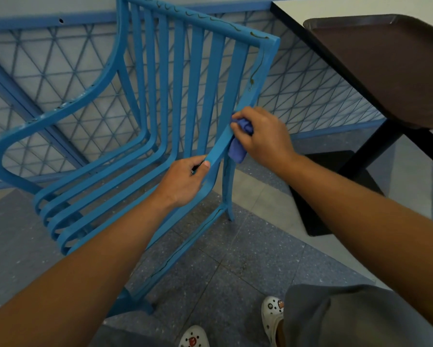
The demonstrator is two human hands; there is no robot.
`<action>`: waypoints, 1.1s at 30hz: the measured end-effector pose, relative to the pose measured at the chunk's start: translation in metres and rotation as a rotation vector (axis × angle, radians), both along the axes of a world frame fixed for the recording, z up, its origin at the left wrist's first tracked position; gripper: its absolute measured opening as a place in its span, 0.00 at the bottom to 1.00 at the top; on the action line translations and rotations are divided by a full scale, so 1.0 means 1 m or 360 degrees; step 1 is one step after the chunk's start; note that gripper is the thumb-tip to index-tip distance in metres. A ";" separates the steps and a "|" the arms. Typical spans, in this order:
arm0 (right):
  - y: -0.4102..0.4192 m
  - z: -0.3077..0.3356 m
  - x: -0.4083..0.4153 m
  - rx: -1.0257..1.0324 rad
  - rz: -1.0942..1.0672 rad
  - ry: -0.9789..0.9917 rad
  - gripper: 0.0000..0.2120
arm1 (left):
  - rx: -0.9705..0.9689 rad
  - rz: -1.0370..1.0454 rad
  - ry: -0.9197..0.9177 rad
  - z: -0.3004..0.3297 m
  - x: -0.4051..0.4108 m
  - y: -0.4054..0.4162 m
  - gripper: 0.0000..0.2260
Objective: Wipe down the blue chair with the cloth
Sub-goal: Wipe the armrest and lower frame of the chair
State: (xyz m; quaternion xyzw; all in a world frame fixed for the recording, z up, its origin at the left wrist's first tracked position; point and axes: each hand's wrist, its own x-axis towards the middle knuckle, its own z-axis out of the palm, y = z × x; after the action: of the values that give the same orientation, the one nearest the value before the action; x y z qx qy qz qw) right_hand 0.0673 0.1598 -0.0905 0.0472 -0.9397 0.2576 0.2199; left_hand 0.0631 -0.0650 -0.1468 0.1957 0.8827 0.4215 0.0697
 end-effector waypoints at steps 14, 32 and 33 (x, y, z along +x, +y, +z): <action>-0.034 -0.020 0.032 -0.1401 -0.0234 -0.0418 0.10 | 0.0018 0.0029 0.0002 0.002 0.002 0.002 0.14; -0.046 -0.002 0.029 -0.1800 -0.0046 -0.0141 0.12 | 0.0582 0.0136 0.0150 0.045 0.024 0.048 0.22; -0.046 0.000 0.028 -0.1876 -0.0008 -0.0161 0.13 | 0.0594 0.0138 0.0117 0.048 0.023 0.052 0.23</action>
State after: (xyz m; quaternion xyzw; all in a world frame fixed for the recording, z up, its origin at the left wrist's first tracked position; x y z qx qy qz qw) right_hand 0.0949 0.1138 -0.0905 -0.0975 -0.6476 0.7376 0.1646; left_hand 0.0866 -0.0131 -0.0985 0.1823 0.7987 0.5731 -0.0185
